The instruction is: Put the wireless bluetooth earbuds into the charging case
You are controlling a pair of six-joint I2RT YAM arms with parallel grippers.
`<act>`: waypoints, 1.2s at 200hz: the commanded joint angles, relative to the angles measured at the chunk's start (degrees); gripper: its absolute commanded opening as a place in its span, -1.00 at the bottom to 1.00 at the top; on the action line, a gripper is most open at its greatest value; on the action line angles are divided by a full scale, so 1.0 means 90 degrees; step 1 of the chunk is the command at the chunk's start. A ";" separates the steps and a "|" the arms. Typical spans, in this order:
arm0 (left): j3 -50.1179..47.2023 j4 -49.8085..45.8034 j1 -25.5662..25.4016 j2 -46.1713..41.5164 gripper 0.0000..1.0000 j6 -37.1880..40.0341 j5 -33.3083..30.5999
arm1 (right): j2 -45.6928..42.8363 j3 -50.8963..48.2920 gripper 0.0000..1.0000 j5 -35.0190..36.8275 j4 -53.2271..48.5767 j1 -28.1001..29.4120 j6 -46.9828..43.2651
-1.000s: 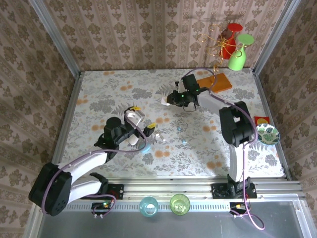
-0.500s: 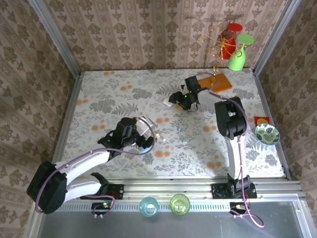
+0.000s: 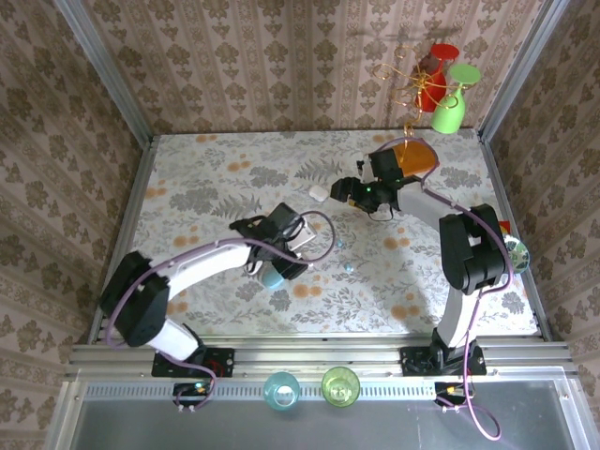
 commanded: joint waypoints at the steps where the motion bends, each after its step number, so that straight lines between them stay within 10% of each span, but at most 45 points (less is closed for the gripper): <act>1: 0.0374 -0.1730 -0.0104 0.0458 0.80 -0.0095 -0.0370 | -0.0134 -0.0188 0.47 0.0104 0.0045 -0.0016 -0.0207; 240: -0.0010 -0.1163 0.0032 0.0596 -0.44 0.0177 0.0075 | -0.0989 -0.0879 0.42 -0.0632 0.0322 -0.0364 0.0384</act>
